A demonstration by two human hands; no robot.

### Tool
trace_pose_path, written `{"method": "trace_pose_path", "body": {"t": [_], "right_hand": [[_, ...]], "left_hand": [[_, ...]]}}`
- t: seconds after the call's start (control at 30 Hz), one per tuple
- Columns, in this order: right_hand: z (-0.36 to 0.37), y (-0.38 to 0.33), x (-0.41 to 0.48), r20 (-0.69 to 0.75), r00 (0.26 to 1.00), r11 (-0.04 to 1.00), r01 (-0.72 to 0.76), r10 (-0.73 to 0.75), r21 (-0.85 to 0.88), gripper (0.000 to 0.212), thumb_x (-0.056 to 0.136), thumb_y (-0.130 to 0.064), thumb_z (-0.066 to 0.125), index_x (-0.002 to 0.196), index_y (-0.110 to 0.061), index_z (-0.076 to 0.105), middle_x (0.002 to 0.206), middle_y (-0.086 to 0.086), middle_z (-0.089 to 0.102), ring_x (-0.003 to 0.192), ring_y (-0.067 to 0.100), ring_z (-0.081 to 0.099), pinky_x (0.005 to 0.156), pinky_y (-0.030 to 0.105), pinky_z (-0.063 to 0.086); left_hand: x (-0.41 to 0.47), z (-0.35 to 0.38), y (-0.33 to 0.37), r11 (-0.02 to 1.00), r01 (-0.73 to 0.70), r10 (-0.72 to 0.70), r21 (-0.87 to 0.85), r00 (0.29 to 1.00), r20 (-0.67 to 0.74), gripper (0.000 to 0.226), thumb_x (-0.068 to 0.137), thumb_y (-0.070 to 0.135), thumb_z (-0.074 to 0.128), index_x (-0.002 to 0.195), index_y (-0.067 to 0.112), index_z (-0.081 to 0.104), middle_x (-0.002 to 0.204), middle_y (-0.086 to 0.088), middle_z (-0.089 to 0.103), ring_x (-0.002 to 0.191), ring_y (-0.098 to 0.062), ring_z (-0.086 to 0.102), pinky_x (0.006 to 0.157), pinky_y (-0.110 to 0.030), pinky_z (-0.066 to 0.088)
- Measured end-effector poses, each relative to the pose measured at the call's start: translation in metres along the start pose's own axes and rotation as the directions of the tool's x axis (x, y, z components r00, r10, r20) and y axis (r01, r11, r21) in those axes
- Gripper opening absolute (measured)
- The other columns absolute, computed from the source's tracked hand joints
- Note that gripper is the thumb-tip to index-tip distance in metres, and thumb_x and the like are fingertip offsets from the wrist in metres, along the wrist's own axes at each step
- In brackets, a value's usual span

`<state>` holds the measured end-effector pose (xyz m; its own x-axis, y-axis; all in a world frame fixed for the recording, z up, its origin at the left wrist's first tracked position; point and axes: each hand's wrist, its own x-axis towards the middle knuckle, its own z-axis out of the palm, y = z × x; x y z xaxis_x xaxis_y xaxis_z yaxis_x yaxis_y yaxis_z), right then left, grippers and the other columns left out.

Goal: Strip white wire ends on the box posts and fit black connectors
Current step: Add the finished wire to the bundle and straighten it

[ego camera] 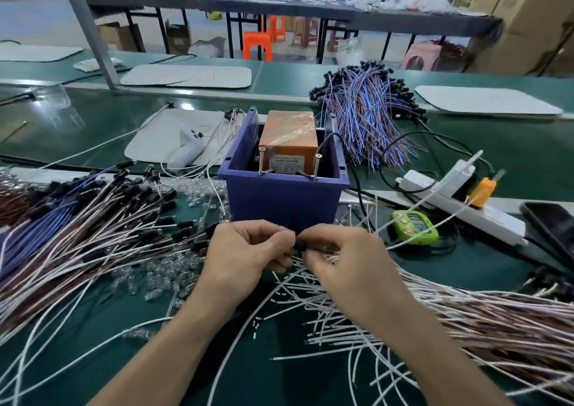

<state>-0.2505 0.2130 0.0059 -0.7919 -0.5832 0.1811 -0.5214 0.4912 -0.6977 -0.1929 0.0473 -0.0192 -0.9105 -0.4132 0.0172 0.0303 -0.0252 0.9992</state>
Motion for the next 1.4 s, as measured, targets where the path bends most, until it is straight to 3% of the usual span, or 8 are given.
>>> {"method": "trace_pose_path", "body": {"t": [0.2,0.4,0.57,0.77,0.93,1.07,1.23,1.4], "right_hand": [[0.012,0.011,-0.009,-0.035,0.998,0.993,0.056,-0.053,0.101,0.007,0.091,-0.034,0.071,0.097,-0.037,0.074,0.081,-0.023,0.070,0.078,0.002,0.067,0.066,0.015,0.047],[0.016,0.011,-0.008,0.067,0.997,0.939,0.009,-0.034,0.344,0.015,0.096,-0.031,0.062,0.097,-0.031,0.077,0.075,-0.013,0.071,0.067,0.005,0.062,0.063,0.018,0.047],[0.010,0.011,-0.006,0.135,0.988,0.867,0.000,-0.078,0.498,0.018,0.095,-0.024,0.063,0.094,-0.015,0.079,0.054,-0.018,0.056,0.049,0.001,0.046,0.052,0.010,0.037],[0.009,0.010,-0.005,0.154,0.988,0.767,-0.075,-0.032,0.637,0.015,0.092,-0.023,0.068,0.088,-0.016,0.080,0.051,-0.013,0.048,0.047,0.005,0.035,0.048,0.014,0.032],[0.006,0.009,-0.008,0.095,0.991,0.837,0.026,-0.093,0.547,0.018,0.094,-0.010,0.069,0.084,-0.021,0.079,0.054,-0.020,0.061,0.048,-0.004,0.055,0.052,0.004,0.039],[0.003,0.011,-0.004,0.171,0.984,0.856,-0.055,-0.040,0.515,0.012,0.091,-0.024,0.072,0.083,-0.026,0.081,0.054,-0.014,0.060,0.047,0.000,0.045,0.050,0.010,0.036],[0.002,0.015,-0.005,0.183,0.983,0.915,-0.065,-0.010,0.398,0.010,0.086,-0.037,0.071,0.079,-0.035,0.079,0.052,-0.010,0.053,0.049,0.004,0.038,0.048,0.017,0.034],[-0.002,0.015,-0.005,0.240,0.971,0.900,-0.109,0.005,0.423,0.011,0.084,-0.040,0.071,0.078,-0.033,0.078,0.050,-0.011,0.051,0.047,0.004,0.038,0.048,0.015,0.033]], "left_hand": [[-0.003,-0.001,-0.007,0.969,-0.140,0.144,0.204,0.990,-0.004,0.017,0.091,0.028,0.077,0.075,0.027,0.079,0.062,-0.002,0.072,0.051,-0.012,0.064,0.050,-0.022,0.051],[-0.008,0.002,-0.012,0.763,-0.292,0.351,0.576,0.936,0.009,0.050,0.091,0.067,0.053,0.063,0.030,0.070,0.051,0.012,0.057,0.048,-0.008,0.053,0.048,-0.019,0.040],[-0.010,0.011,-0.006,0.962,-0.206,0.201,0.182,0.979,0.045,0.034,0.090,0.054,0.065,0.064,0.038,0.079,0.051,0.017,0.063,0.048,0.006,0.055,0.049,-0.009,0.041],[-0.012,0.020,-0.005,0.991,0.032,-0.017,-0.133,0.993,0.113,0.046,0.087,0.041,0.061,0.047,0.020,0.069,0.041,0.015,0.043,0.036,0.001,0.035,0.041,-0.009,0.034],[-0.007,0.014,-0.012,0.993,-0.049,0.046,0.103,0.999,0.029,0.066,0.085,0.059,0.067,0.062,-0.003,0.066,0.054,-0.006,0.037,0.052,-0.020,0.029,0.049,-0.032,0.028],[-0.010,0.015,-0.007,0.989,-0.041,0.037,0.145,0.999,0.027,0.057,0.095,0.046,0.062,0.046,0.017,0.064,0.044,0.008,0.038,0.042,-0.009,0.031,0.049,-0.021,0.030],[-0.010,0.017,-0.008,0.984,0.173,-0.176,0.050,0.982,0.068,0.061,0.101,0.031,0.062,0.047,0.023,0.033,0.046,0.004,0.022,0.043,-0.015,0.016,0.051,-0.035,0.014],[-0.008,0.009,-0.005,0.991,0.054,-0.070,0.124,0.989,0.130,0.074,0.077,0.059,0.069,0.058,-0.004,0.036,0.051,-0.001,0.021,0.047,-0.016,0.015,0.045,-0.026,0.018]]}}
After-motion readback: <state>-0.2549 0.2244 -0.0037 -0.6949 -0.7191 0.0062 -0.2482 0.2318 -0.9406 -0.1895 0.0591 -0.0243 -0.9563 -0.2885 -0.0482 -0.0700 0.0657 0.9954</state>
